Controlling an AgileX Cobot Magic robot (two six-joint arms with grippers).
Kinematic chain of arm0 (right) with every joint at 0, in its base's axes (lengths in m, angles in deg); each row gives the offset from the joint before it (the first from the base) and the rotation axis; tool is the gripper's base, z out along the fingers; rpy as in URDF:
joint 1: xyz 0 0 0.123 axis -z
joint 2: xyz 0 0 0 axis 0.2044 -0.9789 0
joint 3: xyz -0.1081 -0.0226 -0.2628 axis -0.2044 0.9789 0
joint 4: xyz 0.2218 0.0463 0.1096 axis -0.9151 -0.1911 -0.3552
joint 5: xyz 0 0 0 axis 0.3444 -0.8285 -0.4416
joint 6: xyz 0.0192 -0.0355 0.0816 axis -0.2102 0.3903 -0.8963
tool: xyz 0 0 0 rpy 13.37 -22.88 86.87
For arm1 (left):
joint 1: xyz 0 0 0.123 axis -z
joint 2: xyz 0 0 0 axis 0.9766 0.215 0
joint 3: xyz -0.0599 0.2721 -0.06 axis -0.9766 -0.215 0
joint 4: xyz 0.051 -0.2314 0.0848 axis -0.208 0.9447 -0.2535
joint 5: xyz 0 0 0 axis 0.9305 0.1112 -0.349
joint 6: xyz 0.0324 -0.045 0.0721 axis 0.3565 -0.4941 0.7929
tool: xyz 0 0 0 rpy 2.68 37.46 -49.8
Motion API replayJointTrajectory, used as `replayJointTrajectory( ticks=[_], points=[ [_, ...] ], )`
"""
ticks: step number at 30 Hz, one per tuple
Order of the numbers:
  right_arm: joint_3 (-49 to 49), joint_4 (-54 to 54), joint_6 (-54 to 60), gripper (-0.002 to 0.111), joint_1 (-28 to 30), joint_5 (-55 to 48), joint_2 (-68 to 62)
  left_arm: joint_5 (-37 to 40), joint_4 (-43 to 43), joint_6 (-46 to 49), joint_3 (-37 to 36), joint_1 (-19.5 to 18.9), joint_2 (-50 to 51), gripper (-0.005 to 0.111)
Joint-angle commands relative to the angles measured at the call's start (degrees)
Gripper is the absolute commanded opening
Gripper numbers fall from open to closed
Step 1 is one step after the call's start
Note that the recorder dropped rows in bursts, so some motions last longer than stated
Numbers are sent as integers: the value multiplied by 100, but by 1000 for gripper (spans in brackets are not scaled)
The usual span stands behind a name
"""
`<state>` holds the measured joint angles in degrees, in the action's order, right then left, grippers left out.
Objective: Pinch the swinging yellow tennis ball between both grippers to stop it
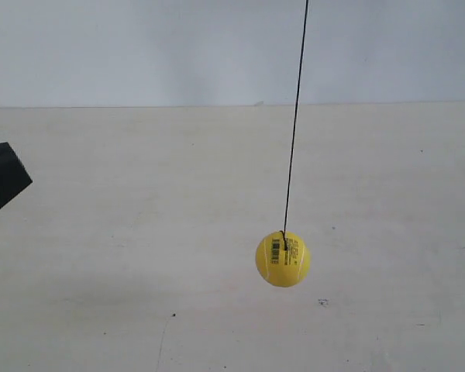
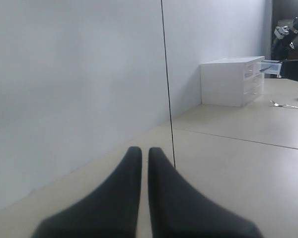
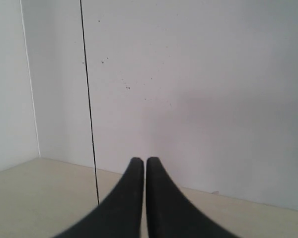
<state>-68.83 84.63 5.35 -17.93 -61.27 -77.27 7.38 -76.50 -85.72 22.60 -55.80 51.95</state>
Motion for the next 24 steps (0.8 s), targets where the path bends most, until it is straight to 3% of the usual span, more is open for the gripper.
replayJointTrajectory(
  ticks=[1,4,7,11,14,18,24],
  points=[
    [28,-822,729,0,3,-179,41,-34,-1,-49,-27,-6,-40,5],
    [191,-2219,2259,0,3,19,112,-34,-1,-49,-27,-6,-40,5],
    [593,-3120,3779,0,3,1064,228,-34,-1,-49,-27,-6,-40,5],
    [964,-4282,4808,0,315,2227,228,-34,11,-49,-27,-6,-40,5],
    [964,-5185,4774,0,986,2102,228,-34,11,-49,-27,-6,-40,5],
    [964,-5316,4802,0,2077,1967,228,-34,11,-49,-27,-6,-40,5],
    [964,-5481,5677,0,3215,373,228,-34,11,-49,-27,-6,-40,5]
  ],
)
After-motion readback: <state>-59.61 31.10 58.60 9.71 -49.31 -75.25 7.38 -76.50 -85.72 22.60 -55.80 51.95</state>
